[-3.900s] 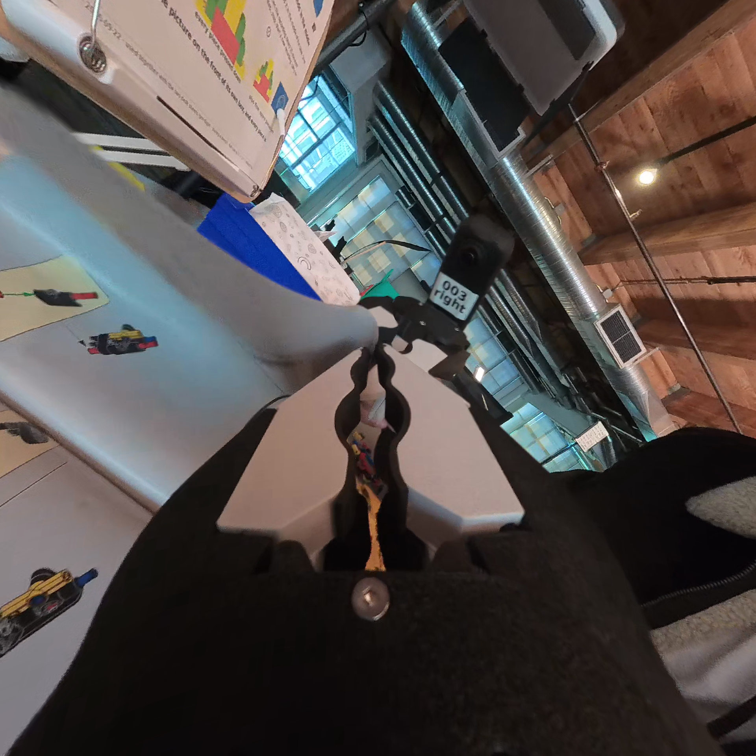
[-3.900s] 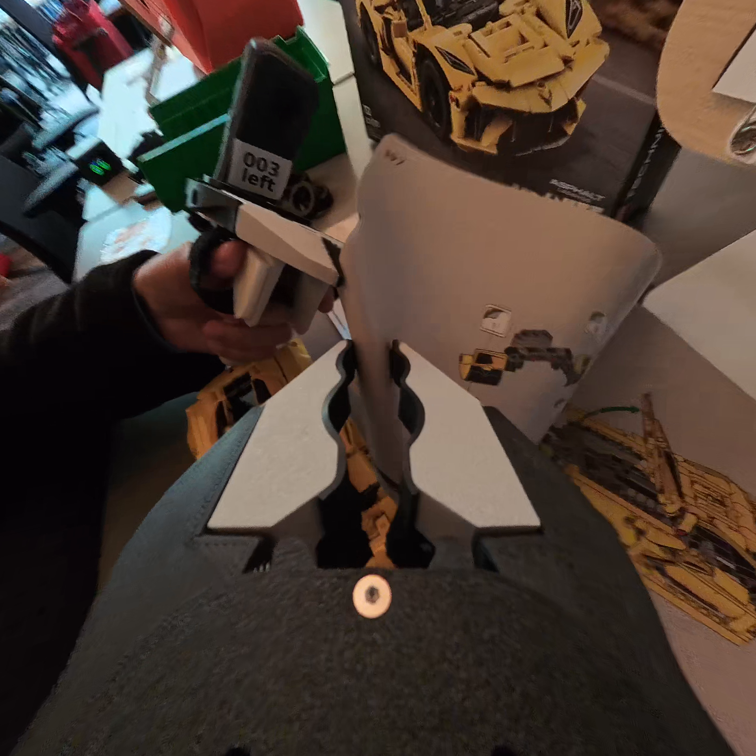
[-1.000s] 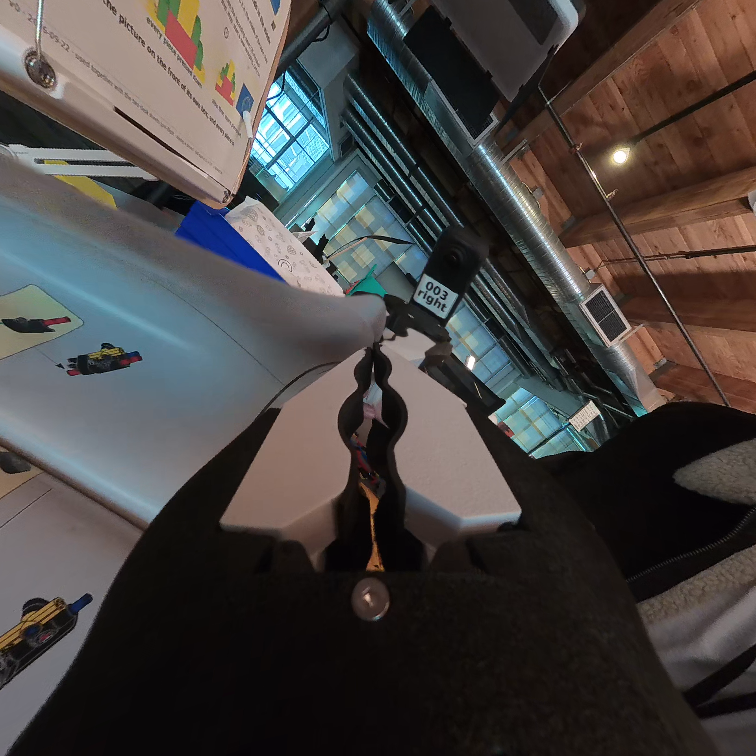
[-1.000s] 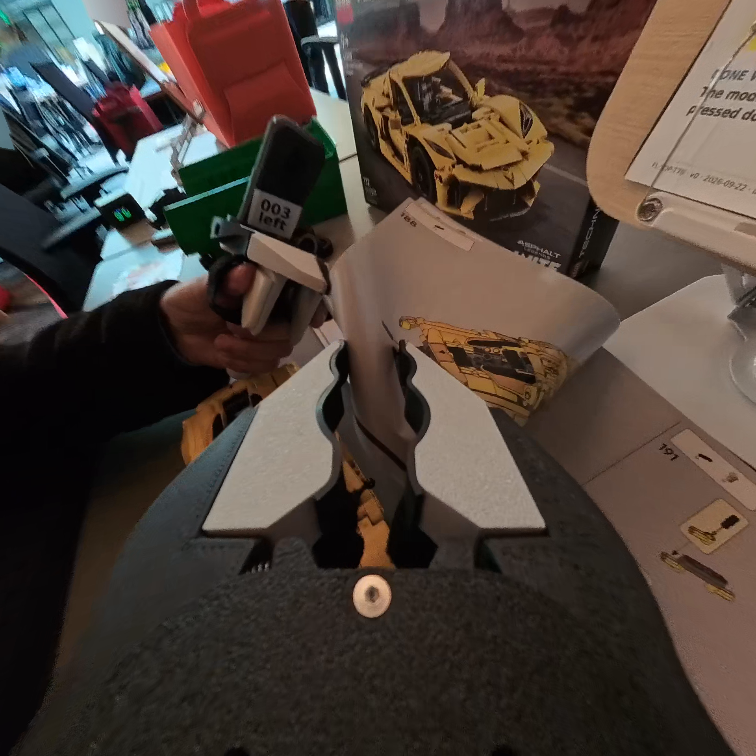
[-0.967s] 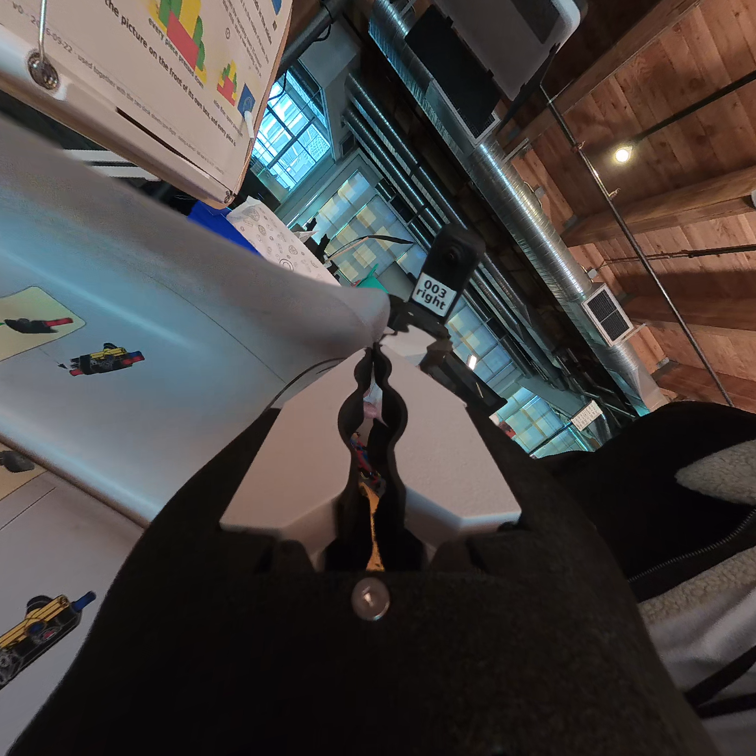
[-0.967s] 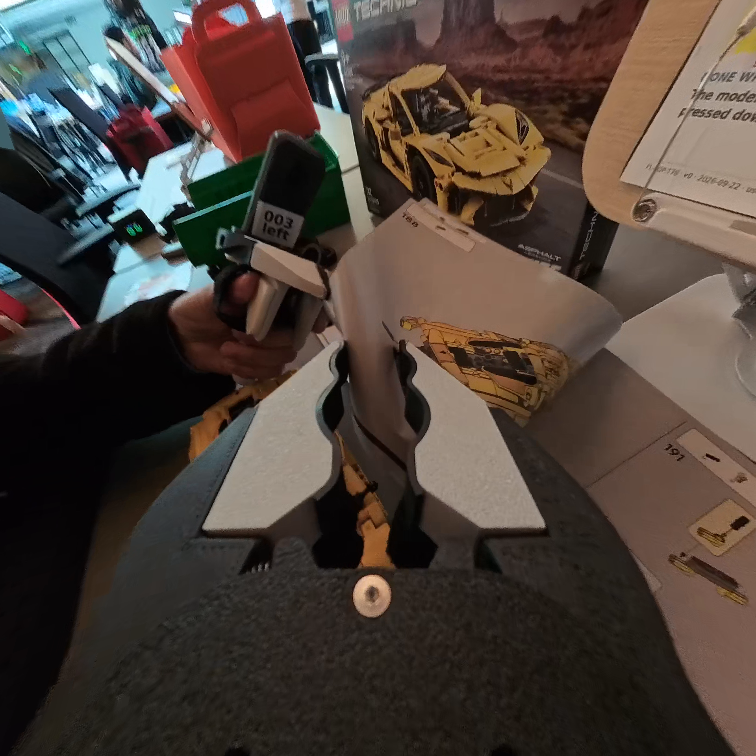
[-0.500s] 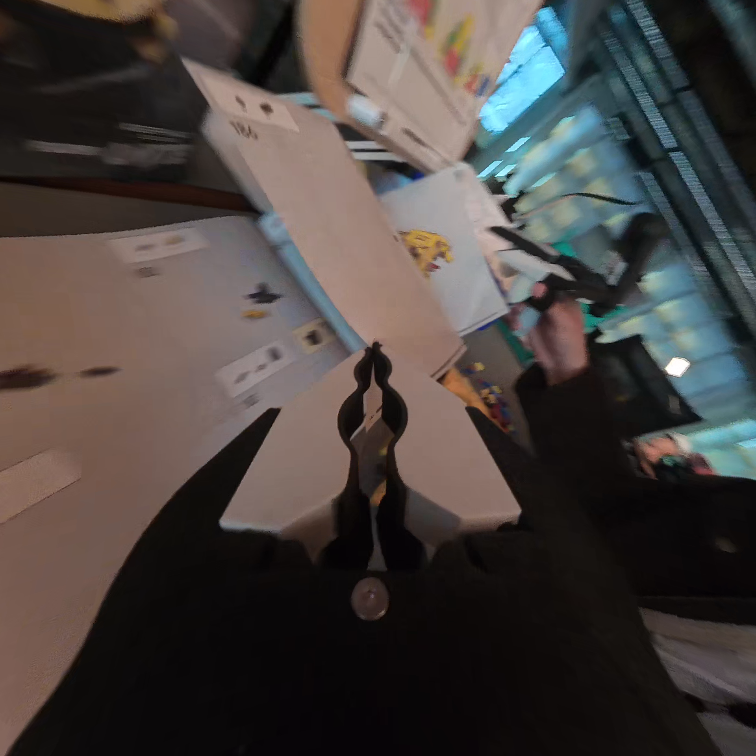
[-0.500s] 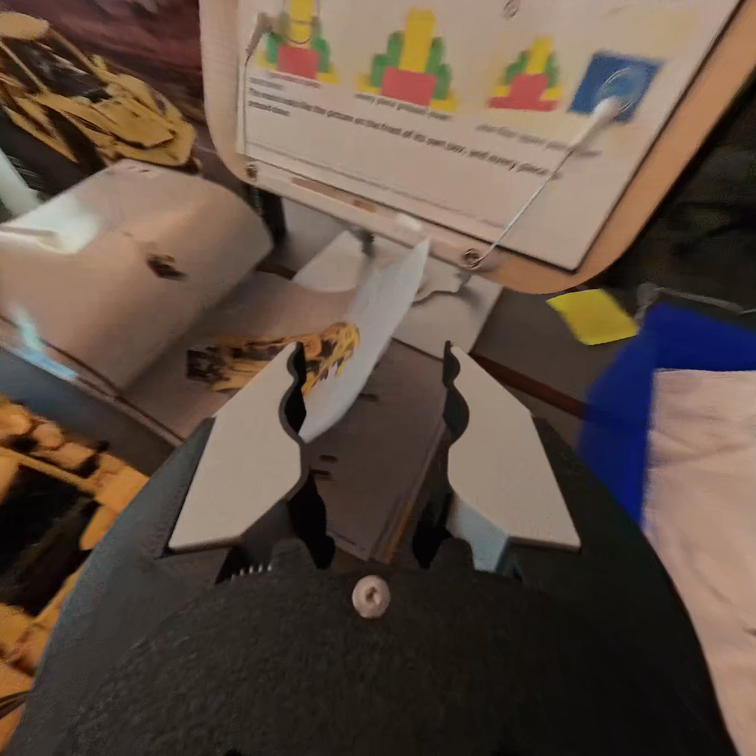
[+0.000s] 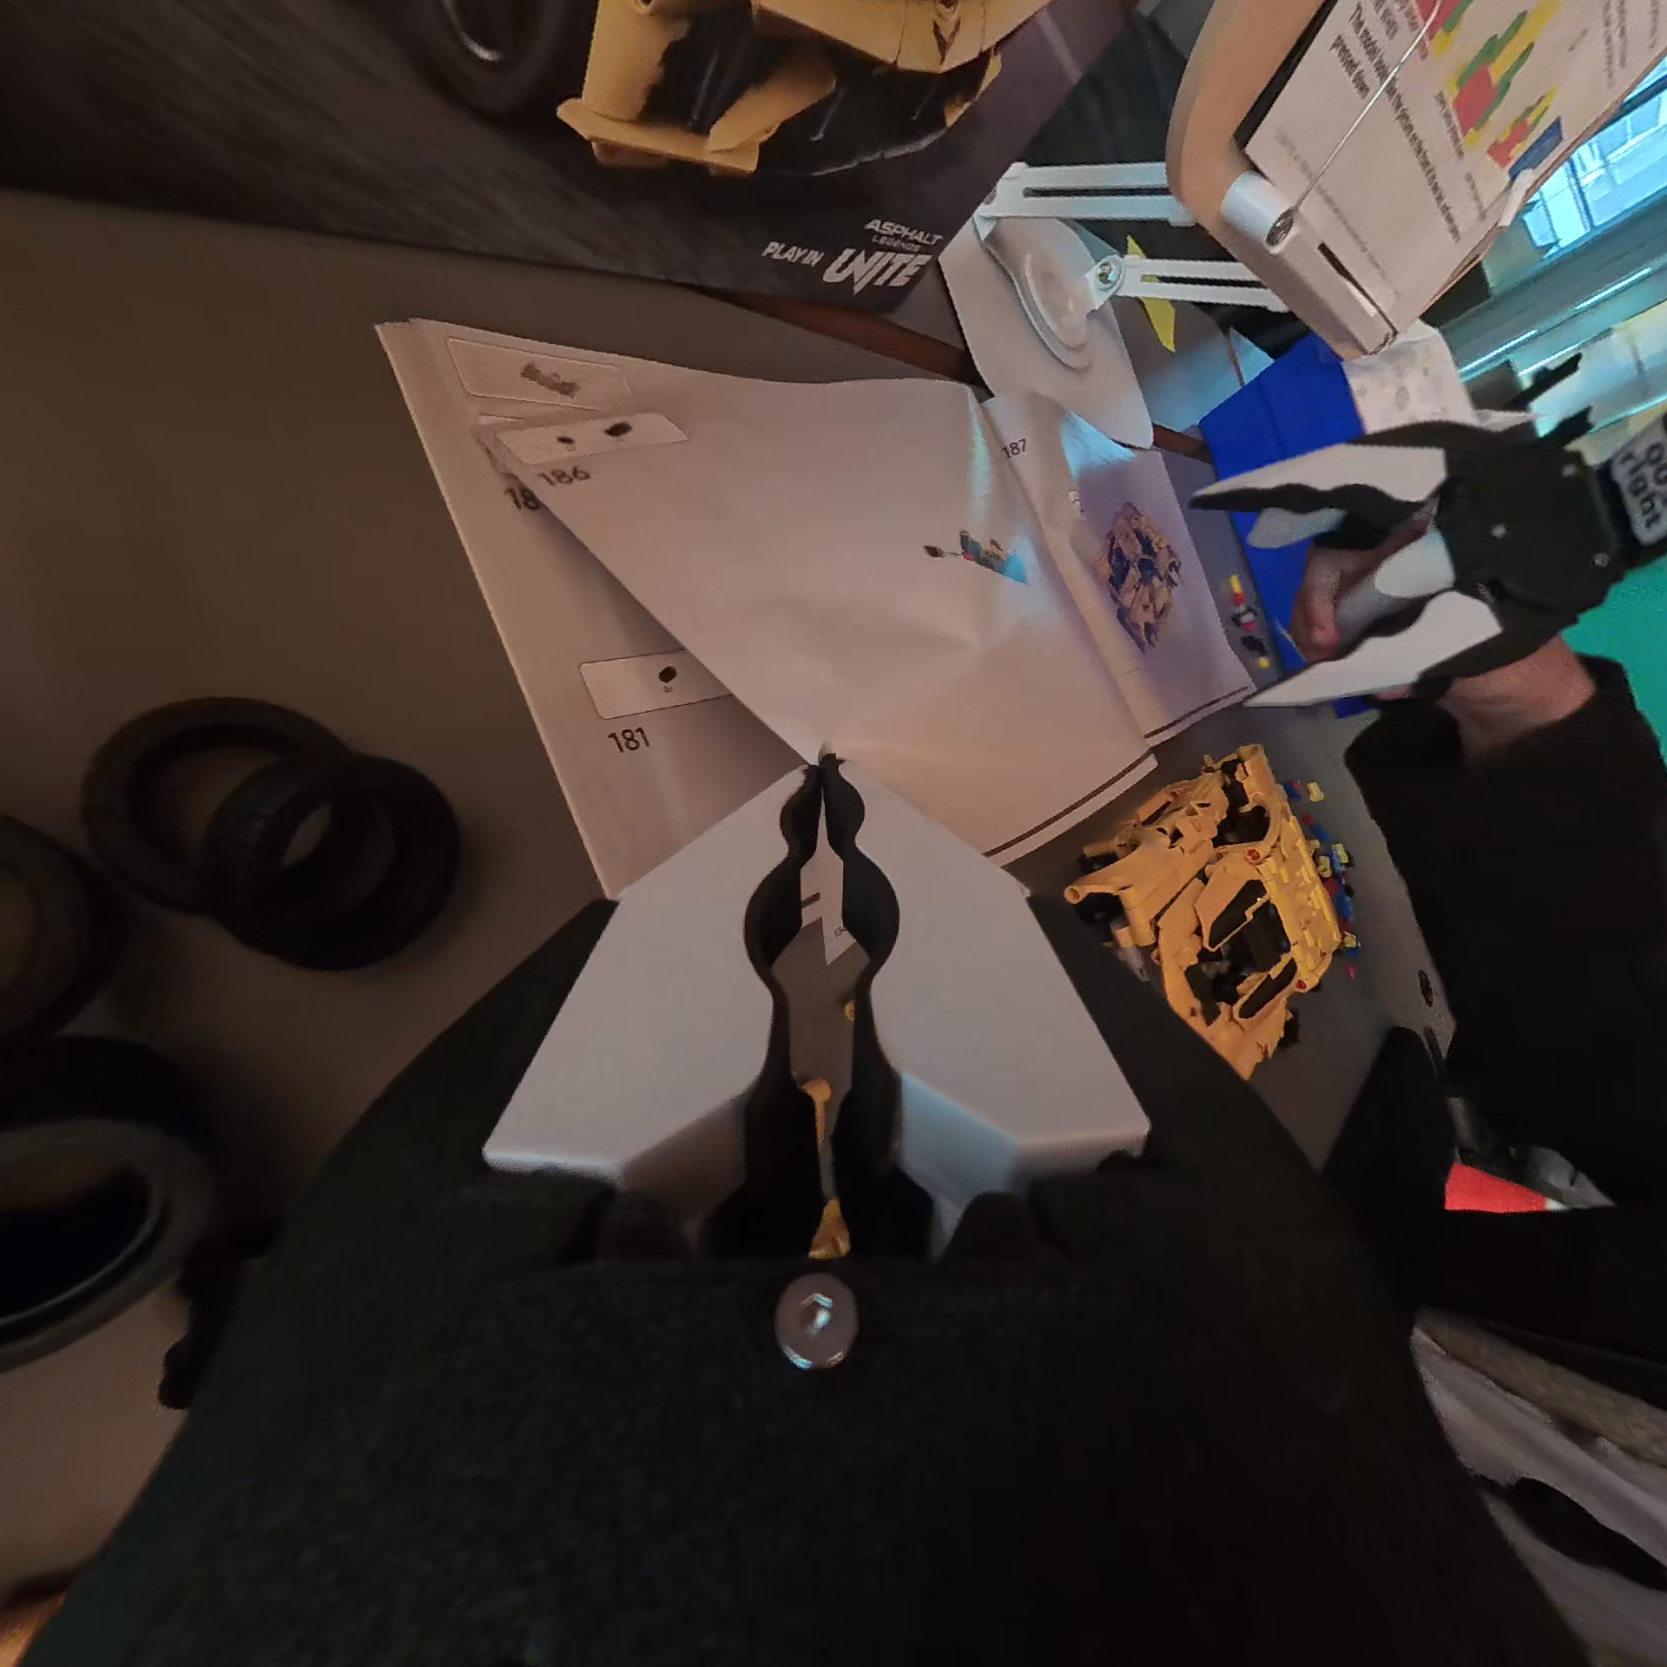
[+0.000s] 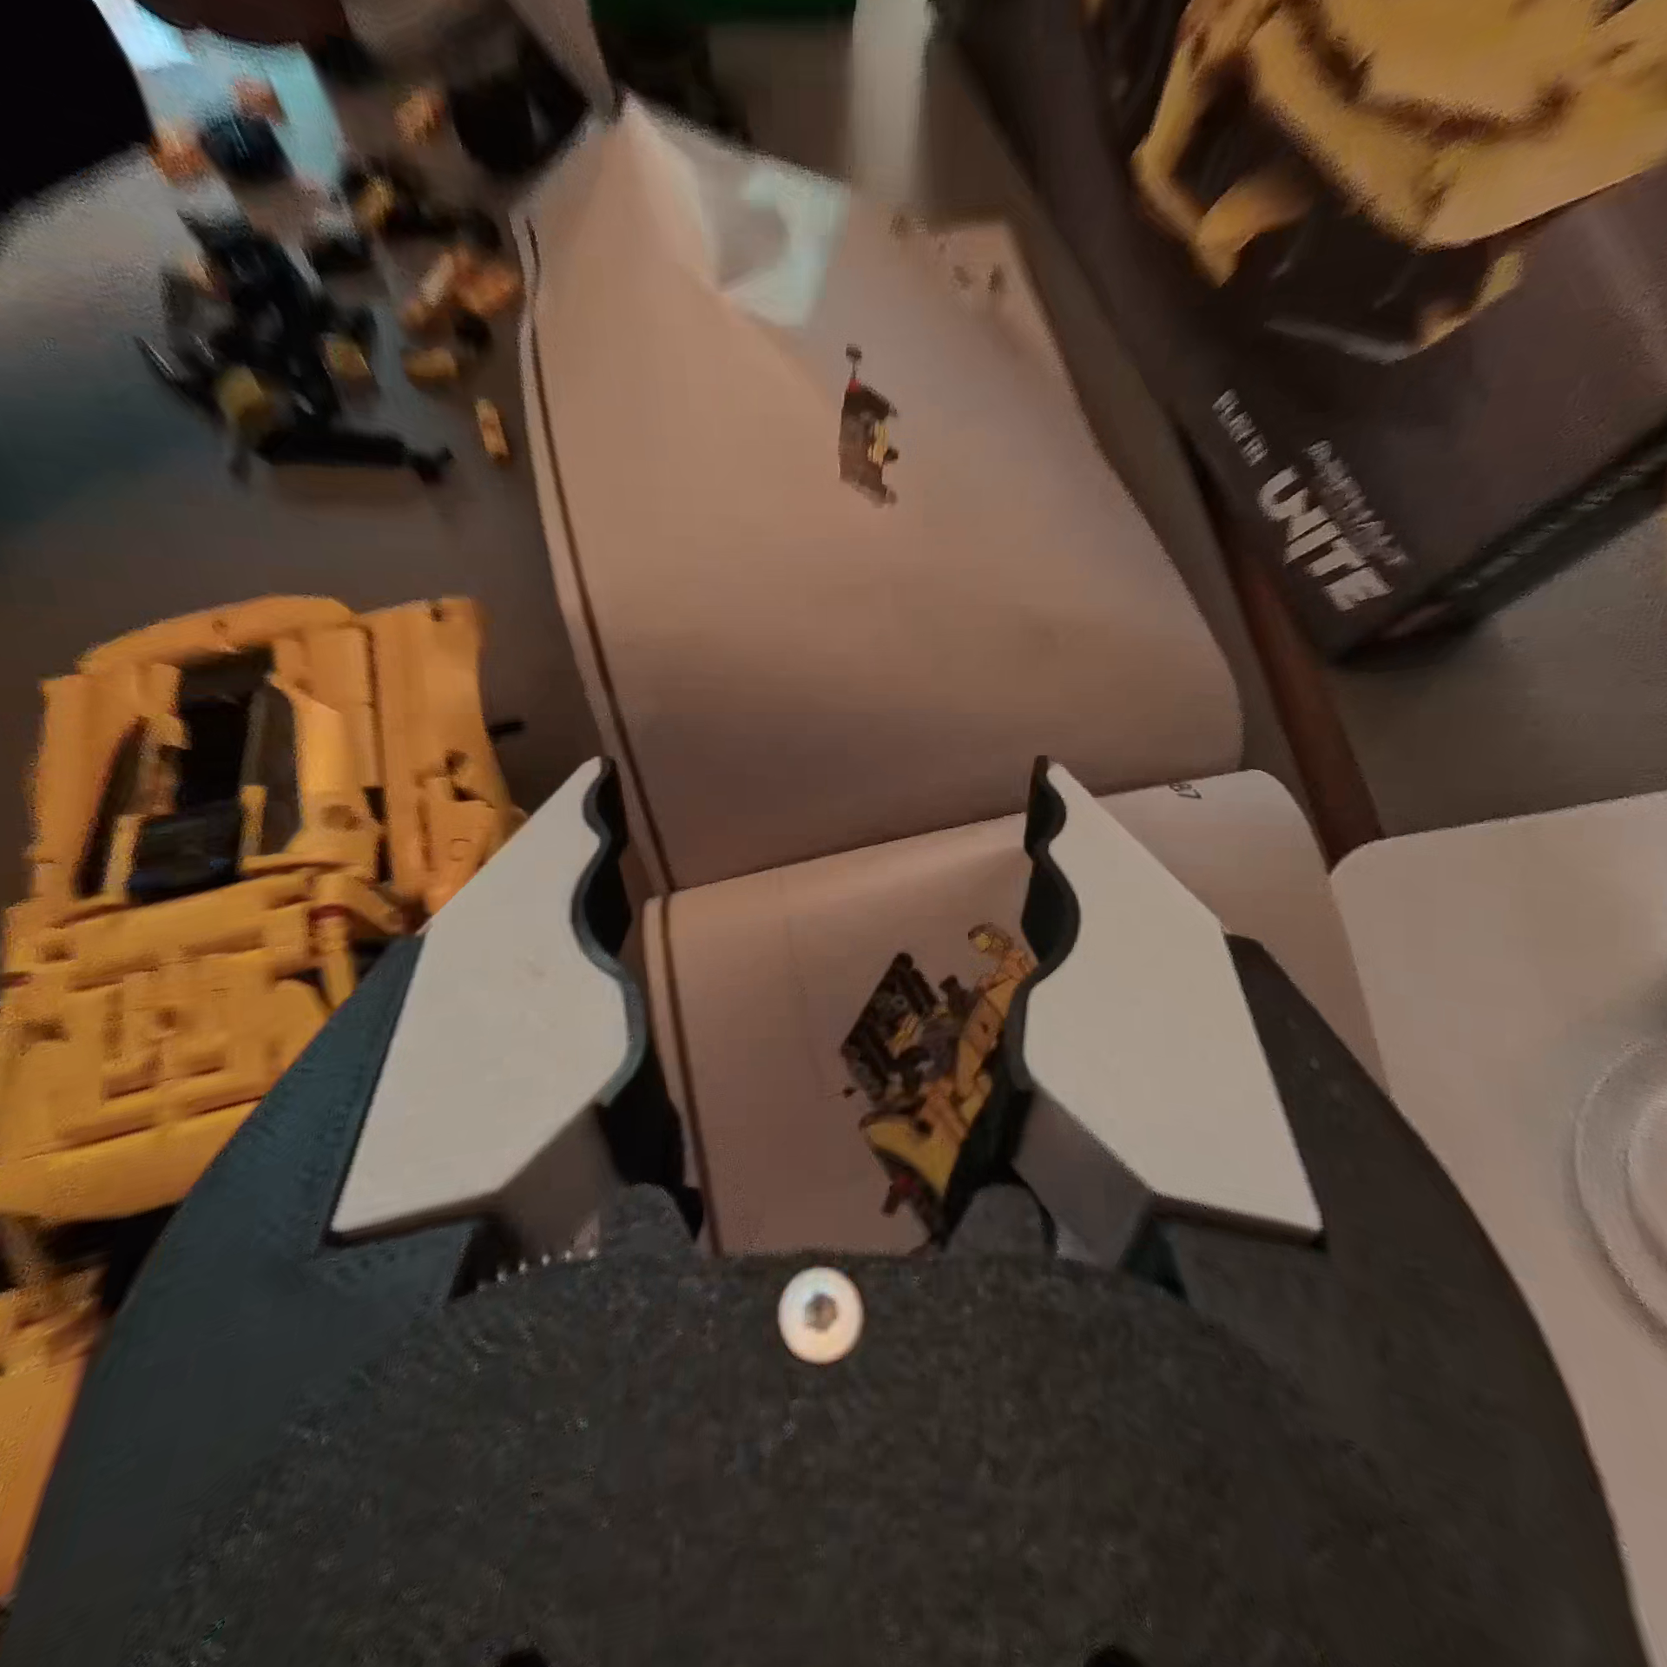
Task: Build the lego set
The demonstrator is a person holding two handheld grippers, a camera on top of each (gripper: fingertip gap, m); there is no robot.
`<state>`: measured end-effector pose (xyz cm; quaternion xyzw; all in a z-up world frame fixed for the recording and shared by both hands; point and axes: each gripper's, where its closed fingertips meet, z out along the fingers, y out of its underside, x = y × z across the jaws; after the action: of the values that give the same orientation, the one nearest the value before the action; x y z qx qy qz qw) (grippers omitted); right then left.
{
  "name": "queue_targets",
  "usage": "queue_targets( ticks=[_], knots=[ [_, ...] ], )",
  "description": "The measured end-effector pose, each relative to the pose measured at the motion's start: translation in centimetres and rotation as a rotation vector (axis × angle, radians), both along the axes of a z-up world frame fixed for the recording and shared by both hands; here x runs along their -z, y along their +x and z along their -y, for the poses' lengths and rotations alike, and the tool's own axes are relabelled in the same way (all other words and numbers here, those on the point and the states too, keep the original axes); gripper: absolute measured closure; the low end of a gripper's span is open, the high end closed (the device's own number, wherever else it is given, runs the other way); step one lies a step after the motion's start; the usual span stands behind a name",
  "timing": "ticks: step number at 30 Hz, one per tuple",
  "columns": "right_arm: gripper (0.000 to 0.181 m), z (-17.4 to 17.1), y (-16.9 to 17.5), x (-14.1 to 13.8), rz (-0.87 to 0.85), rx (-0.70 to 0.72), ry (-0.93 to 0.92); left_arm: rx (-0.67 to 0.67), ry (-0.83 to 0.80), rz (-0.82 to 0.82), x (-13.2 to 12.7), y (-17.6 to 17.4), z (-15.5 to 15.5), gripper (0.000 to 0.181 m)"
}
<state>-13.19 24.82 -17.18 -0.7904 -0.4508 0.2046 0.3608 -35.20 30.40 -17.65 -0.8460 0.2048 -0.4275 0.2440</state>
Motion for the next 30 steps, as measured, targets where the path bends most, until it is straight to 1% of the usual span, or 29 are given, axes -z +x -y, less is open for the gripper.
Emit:
queue_targets(
  ticks=[4,6,7,9,11,12,14,17,19,21,23,26,28,30],
  knots=[
    [0.091,-2.2,-0.7,4.2,0.203,-0.083,-0.106,-0.029,-0.019,-0.001,0.7,-0.4,-0.5,0.181],
    [0.088,-2.5,-1.3,5.6,0.264,-0.121,-0.169,-0.068,-0.005,-0.018,0.7,-0.9,-1.1,0.179],
    [0.088,-2.6,-1.5,6.1,0.3,-0.131,-0.183,-0.097,0.017,-0.032,0.5,-1.3,-1.6,0.175],
    [0.088,-2.7,-1.8,6.8,0.38,-0.155,-0.173,-0.165,0.091,-0.046,-0.6,-2.2,-2.8,0.167],
    [0.087,-2.8,-1.9,7.1,0.442,-0.153,-0.176,-0.212,0.2,-0.04,-2.2,-2.4,-3.7,0.164],
    [0.087,-2.8,-1.8,7.3,0.456,-0.135,-0.184,-0.215,0.25,-0.032,-2.9,-2.0,-3.8,0.162],
    [0.085,-2.7,-1.9,7.5,0.473,-0.119,-0.203,-0.14,0.302,-0.02,-3.3,0.3,-3.2,0.162],
    [0.084,-2.7,-2.0,7.7,0.496,-0.106,-0.234,0.031,0.246,-0.076,-0.6,5.1,-1.3,0.162],
    [0.084,-2.7,-2.0,7.8,0.509,-0.102,-0.248,0.123,0.209,-0.104,1.1,8.5,0.0,0.167],
    [0.084,-2.7,-2.0,7.8,0.51,-0.102,-0.251,0.177,0.186,-0.142,2.5,11.3,0.9,0.172],
    [0.084,-2.7,-2.0,7.8,0.493,-0.098,-0.246,0.208,0.174,-0.178,3.6,13.1,1.4,0.173],
    [0.083,-2.7,-2.0,7.8,0.458,-0.093,-0.23,0.206,0.143,-0.236,5.1,13.7,1.5,0.177],
    [0.083,-2.7,-2.1,7.8,0.44,-0.089,-0.22,0.187,0.112,-0.274,6.0,12.7,1.2,0.181],
    [0.083,-2.6,-2.1,7.8,0.432,-0.085,-0.216,0.132,0.077,-0.259,6.1,11.5,0.4,0.181]
  ],
)
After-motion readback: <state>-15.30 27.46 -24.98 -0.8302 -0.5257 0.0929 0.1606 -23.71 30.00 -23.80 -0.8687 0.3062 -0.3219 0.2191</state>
